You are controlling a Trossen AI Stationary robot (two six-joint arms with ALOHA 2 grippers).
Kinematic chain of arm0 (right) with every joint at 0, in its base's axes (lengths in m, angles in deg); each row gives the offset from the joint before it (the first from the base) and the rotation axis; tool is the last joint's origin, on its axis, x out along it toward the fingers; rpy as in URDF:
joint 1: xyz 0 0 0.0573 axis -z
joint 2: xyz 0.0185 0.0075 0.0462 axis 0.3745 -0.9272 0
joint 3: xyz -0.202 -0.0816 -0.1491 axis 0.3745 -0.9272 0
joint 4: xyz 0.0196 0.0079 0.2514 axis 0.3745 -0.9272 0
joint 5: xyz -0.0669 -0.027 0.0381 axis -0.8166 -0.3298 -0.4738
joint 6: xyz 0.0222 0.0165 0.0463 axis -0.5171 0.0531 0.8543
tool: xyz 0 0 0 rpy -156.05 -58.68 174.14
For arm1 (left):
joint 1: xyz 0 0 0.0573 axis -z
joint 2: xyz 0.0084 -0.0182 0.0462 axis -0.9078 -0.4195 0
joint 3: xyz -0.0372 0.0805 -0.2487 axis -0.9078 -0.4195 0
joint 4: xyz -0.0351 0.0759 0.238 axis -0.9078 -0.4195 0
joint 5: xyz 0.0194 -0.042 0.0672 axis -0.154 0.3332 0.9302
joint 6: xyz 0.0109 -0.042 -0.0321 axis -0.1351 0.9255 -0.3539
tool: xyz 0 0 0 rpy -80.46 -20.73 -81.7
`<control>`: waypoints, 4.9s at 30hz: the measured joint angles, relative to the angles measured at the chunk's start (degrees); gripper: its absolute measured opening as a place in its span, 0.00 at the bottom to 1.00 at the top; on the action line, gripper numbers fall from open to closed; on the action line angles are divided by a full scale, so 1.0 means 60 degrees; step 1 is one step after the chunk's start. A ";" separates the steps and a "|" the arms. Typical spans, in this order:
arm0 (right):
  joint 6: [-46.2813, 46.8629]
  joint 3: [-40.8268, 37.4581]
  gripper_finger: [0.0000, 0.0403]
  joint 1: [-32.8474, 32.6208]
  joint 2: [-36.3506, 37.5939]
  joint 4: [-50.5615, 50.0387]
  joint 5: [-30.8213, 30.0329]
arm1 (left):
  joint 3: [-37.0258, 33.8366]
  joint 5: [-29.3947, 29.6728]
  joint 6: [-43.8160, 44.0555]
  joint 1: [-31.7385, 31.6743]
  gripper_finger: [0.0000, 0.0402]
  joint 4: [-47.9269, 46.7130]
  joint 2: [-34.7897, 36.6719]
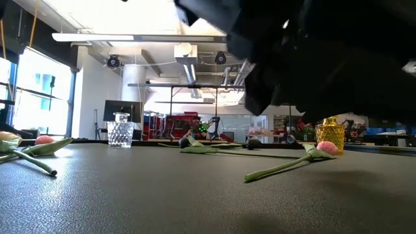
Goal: Sort flowers into vase by color
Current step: Put the red flower into the yellow flower vase
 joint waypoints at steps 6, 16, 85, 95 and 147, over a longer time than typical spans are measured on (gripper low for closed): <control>-0.0004 0.0000 0.47 0.0000 0.0000 0.0004 0.0000 | 0.0488 0.0005 0.0106 0.0054 0.32 -0.0317 -0.0384; 0.0084 0.0000 0.47 -0.0004 0.0004 -0.0005 0.0019 | 0.3497 -0.0132 -0.0695 0.0089 0.32 -0.3188 -0.2147; -0.6597 0.3264 0.47 0.1841 0.6655 -0.3021 -0.2839 | 0.1424 0.0251 -0.5599 -0.5441 0.00 -0.6112 0.2370; -0.4792 0.2847 0.47 0.2459 0.5642 -0.4901 -0.2854 | -0.4064 -0.1953 -0.5317 -0.7122 0.00 0.0299 0.5141; -0.7604 0.0273 0.18 0.4810 -0.0053 0.7584 0.0349 | -0.5949 -0.6232 -0.3215 -0.8253 0.00 0.9791 0.4357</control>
